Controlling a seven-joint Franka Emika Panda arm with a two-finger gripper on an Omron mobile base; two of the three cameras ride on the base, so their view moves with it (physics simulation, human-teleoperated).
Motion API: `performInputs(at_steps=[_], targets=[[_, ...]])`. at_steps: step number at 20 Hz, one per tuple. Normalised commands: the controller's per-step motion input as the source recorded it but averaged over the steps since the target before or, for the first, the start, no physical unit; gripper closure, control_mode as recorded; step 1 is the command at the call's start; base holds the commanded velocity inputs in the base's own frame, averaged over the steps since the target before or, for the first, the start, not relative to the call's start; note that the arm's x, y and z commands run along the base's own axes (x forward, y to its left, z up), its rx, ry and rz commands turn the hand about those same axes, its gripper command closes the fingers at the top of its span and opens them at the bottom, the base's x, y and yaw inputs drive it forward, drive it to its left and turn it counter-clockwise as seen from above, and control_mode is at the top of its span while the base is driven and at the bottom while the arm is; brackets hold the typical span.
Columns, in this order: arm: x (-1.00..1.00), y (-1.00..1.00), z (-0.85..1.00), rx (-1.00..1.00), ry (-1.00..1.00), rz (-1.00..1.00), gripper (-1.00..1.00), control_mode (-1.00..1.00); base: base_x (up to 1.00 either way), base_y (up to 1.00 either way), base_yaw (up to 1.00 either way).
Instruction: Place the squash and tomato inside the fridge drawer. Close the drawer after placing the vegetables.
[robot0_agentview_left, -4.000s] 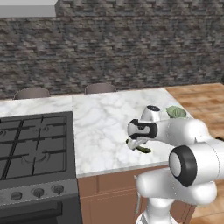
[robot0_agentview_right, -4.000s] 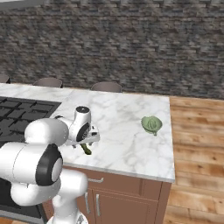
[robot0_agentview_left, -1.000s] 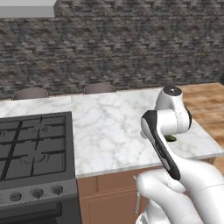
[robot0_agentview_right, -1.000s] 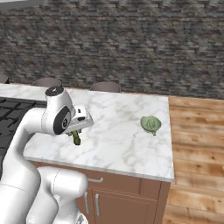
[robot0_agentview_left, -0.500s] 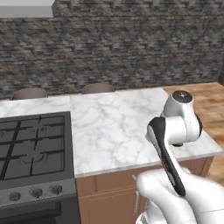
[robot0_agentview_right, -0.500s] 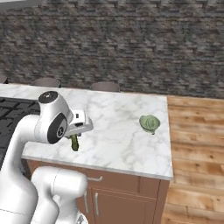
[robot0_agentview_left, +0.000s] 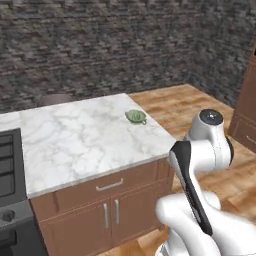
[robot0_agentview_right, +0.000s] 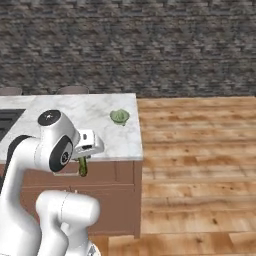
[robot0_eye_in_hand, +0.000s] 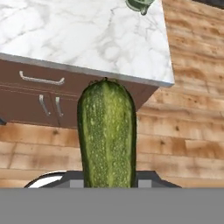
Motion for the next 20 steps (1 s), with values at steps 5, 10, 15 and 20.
performInputs(at_steps=[5,10,15,20], targets=[[0.00,0.00,0.00,0.00,0.00,0.00,1.00,1.00,-0.12,-0.59,-0.64],[0.00,0.00,0.00,0.00,0.00,0.00,1.00,1.00,0.10,-0.44,-0.61],[0.00,0.00,0.00,0.00,0.00,0.00,1.00,1.00,0.27,-0.31,-0.53],[0.00,0.00,0.00,0.00,0.00,0.00,1.00,1.00,0.33,-0.38,-0.47]])
